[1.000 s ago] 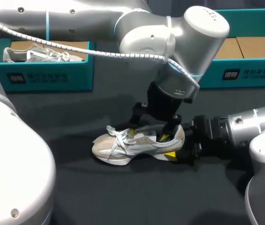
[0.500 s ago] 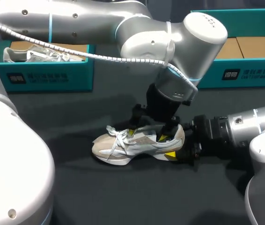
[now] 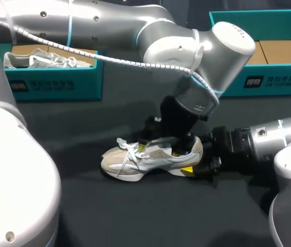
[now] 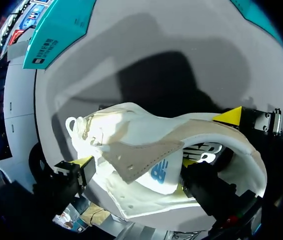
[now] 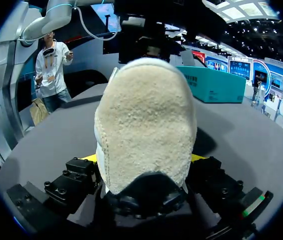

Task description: Take the shoe out of the shoebox, open the shoe tongue, remove and reinsert the insole, then place the shoe into the shoebox

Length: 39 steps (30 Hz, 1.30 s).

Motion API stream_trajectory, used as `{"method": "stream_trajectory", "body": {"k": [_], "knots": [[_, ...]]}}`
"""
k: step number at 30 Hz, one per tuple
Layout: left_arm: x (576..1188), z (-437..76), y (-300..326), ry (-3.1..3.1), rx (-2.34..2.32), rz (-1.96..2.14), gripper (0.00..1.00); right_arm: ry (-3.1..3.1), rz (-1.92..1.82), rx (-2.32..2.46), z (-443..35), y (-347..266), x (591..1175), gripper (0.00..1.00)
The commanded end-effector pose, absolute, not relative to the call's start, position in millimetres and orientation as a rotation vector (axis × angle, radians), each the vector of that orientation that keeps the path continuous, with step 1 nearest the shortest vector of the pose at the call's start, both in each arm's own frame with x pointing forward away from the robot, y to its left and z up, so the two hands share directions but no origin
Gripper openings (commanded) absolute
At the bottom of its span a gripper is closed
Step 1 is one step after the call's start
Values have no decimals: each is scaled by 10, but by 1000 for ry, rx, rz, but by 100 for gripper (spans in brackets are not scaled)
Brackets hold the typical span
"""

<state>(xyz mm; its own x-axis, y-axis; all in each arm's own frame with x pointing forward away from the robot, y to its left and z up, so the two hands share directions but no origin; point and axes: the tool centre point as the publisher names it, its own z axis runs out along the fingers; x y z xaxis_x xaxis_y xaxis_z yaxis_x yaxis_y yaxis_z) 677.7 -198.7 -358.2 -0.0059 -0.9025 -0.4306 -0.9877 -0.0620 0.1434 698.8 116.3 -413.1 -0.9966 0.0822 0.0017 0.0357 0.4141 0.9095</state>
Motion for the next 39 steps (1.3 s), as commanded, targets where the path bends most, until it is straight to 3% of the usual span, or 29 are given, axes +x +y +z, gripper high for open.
{"method": "stream_trajectory", "body": {"k": [1,17,26,30,39], "knots": [[6746,-3584,-1999,1929,-2074,651,98,2609,1667,110,-4119,1165,6981,0],[6739,-3418,-1926,1925,-2067,673,83,2609,1667,110,-4119,1165,6981,0],[6780,-3378,-1987,1954,-2037,706,59,2609,1667,110,-4119,1165,6981,0],[6793,-3360,-2010,1961,-2013,708,43,2609,1667,110,-4119,1165,6981,0],[6810,-3251,-2003,1977,-1960,688,40,2609,1667,110,-4119,1165,6981,0]]}}
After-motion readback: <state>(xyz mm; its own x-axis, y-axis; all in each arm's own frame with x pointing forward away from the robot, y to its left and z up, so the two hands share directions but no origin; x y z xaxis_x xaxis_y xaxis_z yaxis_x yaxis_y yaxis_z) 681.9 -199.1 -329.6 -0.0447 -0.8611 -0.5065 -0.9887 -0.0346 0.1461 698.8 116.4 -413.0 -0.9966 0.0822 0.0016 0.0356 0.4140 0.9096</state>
